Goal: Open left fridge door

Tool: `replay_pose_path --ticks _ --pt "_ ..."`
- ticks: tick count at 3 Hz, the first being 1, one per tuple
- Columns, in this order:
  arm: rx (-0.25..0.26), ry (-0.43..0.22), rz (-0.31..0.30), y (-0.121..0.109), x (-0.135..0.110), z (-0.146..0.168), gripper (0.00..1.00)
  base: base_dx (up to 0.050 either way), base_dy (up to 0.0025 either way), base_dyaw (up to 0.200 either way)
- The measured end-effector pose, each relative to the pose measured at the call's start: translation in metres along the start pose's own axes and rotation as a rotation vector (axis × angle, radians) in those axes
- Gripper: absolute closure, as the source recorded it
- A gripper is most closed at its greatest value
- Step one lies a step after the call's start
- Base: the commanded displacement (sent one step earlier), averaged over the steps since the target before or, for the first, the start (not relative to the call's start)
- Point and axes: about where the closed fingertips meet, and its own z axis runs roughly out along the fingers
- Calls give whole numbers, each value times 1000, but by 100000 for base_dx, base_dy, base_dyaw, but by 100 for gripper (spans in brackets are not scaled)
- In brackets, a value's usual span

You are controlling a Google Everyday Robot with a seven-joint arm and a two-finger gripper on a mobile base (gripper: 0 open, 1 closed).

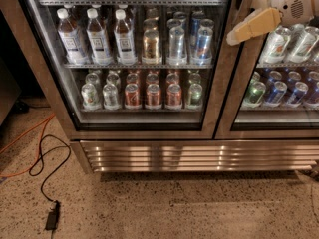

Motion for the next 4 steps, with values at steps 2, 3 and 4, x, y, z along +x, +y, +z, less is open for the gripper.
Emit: replay_pose_path --ticks 2,3,4 --pt "4 -123 36 -4 -2 2 0 0 0 0" --pt "2 -131 35 -3 -3 1 0 0 0 0" --pt "0 -141 29 -3 -6 0 0 0 0 0"
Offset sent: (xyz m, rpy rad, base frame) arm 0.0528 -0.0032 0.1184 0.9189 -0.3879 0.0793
